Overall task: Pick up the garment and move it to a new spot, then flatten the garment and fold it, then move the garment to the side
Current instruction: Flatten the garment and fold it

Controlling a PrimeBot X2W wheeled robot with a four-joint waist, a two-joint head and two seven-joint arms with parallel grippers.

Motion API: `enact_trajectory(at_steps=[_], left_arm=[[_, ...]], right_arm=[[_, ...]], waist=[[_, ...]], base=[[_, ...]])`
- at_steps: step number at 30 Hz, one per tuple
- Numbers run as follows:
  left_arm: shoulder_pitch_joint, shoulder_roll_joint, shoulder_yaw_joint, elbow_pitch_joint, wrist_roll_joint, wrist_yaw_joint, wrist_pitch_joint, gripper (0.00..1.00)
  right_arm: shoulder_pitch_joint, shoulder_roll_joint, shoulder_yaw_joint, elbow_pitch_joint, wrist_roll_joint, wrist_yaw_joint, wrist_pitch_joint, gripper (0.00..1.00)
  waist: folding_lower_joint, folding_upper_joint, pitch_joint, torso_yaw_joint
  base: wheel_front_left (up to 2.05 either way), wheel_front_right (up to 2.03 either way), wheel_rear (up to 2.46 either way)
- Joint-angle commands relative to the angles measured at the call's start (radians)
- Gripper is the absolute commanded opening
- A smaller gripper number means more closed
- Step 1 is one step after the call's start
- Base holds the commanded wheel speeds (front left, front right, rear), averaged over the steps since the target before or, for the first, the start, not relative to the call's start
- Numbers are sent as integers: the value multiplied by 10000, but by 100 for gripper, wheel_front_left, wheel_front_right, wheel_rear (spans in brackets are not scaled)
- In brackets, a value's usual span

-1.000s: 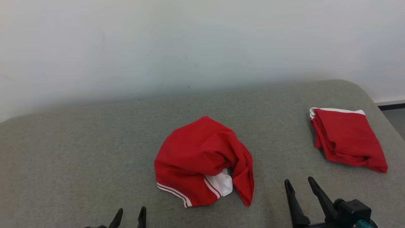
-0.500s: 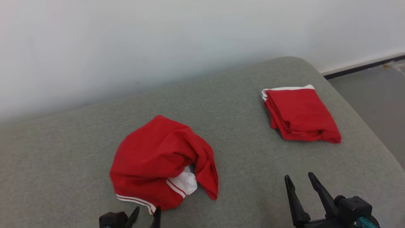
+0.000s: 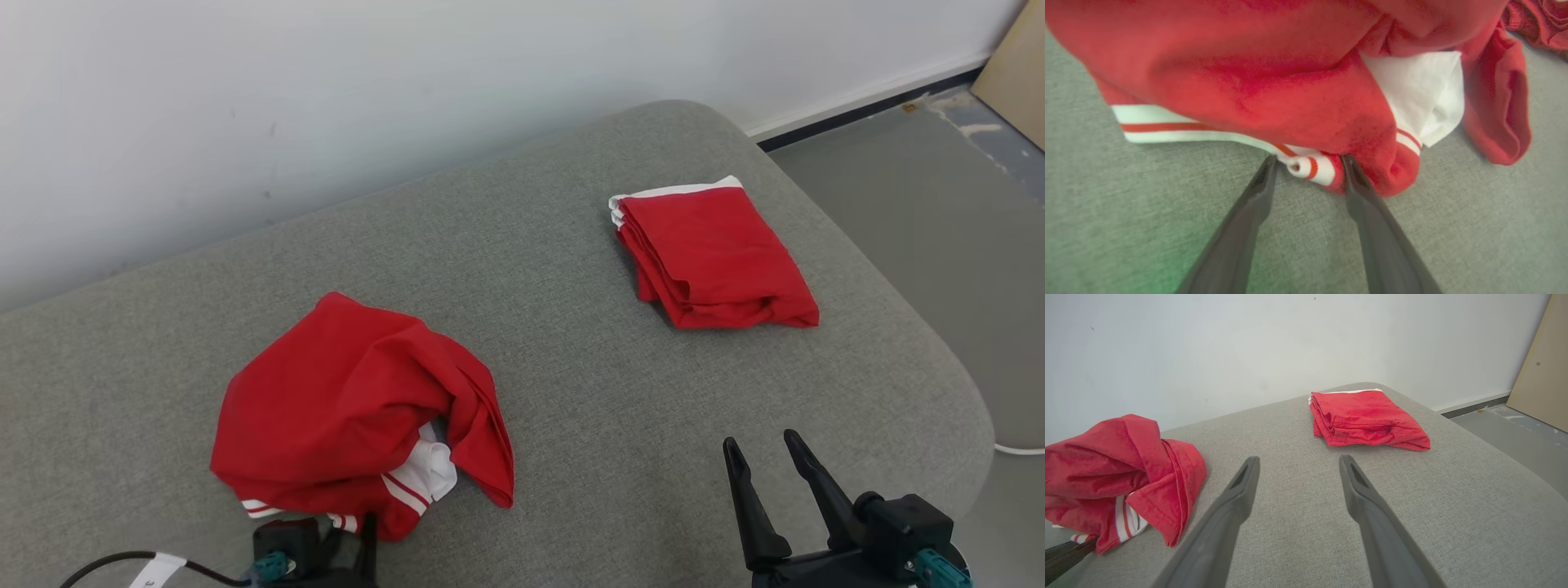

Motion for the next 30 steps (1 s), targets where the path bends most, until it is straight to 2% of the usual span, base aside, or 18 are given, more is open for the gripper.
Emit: enact_trajectory(at_steps=[1,7,12,14,19,26,30], left_arm=[[10,-144,-216,188,-65,-195,67,0],[-638,-122,-184,-550,4,-412,-573,0],[-1658,39,-222,-1780,566,-155,-905,0],[-2158,20,-315,-2331,675,-102,-801,0],[-3581,-156,-672,-3489,927,-307,-267,0],[-5715,-597,-1356,-3971,814,-768,244,0],[-6786,-769,-1706,-4146,444,-826,194,0]], right_arm=[[-42,8,-19,20,40,-24,-62,100],[18,11,-84,63,127,-24,-116,100],[4,9,-21,57,136,-24,-61,100],[34,11,-1,61,155,-24,-55,100],[55,9,40,84,133,-24,4,100],[27,9,69,107,142,-24,-15,100],[27,9,61,134,181,-24,-67,100]], waist=[[-1,0,59,-71],[-1,0,-112,120],[-1,0,-307,342],[-1,0,-391,429],[-1,0,-545,542],[-1,0,-678,583],[-1,0,-724,599]], base=[[0,0,0],[0,0,0],[0,0,0],[0,0,0],[0,0,0],[0,0,0],[0,0,0]])
